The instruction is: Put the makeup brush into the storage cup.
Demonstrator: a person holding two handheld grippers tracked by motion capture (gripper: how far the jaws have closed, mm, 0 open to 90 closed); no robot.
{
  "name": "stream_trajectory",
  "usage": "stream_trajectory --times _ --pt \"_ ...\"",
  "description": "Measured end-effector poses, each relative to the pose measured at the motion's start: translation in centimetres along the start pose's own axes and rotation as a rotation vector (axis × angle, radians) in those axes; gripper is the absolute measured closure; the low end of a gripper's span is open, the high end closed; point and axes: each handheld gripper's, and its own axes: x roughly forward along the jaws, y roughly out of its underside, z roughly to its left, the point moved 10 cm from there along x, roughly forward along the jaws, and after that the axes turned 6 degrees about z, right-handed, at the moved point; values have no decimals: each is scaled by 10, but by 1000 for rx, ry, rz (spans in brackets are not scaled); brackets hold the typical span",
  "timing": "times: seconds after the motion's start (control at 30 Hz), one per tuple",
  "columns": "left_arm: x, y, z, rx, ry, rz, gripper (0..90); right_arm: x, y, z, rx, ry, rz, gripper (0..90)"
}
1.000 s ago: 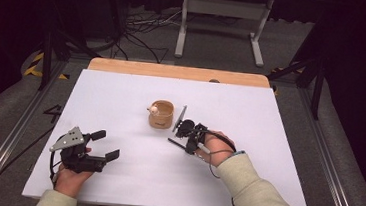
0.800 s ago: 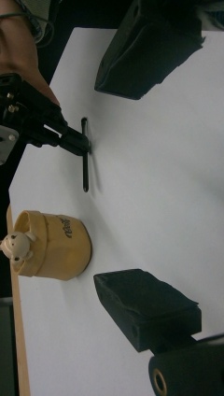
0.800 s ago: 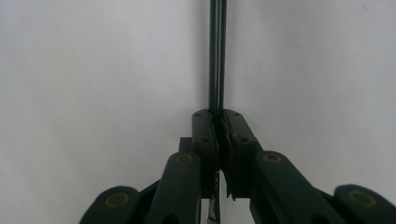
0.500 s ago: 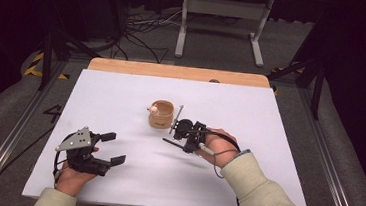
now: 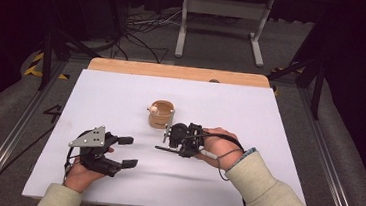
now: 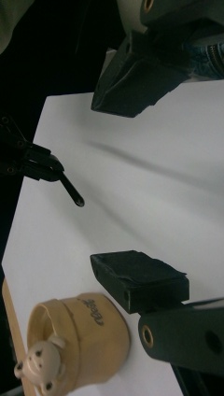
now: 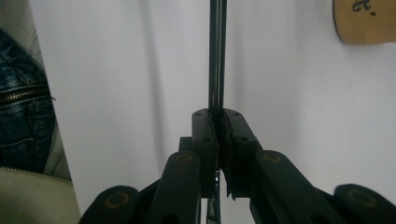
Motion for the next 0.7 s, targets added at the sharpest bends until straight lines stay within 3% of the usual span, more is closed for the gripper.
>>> stream_trajectory --times 0.03,0.13,0.23,0.7 --pt "4 -3 -1 4 11 2 244 -4 -2 3 -25 2 -5 848" --pt "8 -5 -2 5 24 8 263 -6 -3 5 -37 0 -1 848" --pt "16 -6 -5 8 71 38 316 -9 -9 11 -71 -3 -2 848" --pt "34 -7 -15 41 142 107 488 -13 -23 23 -168 8 28 848"
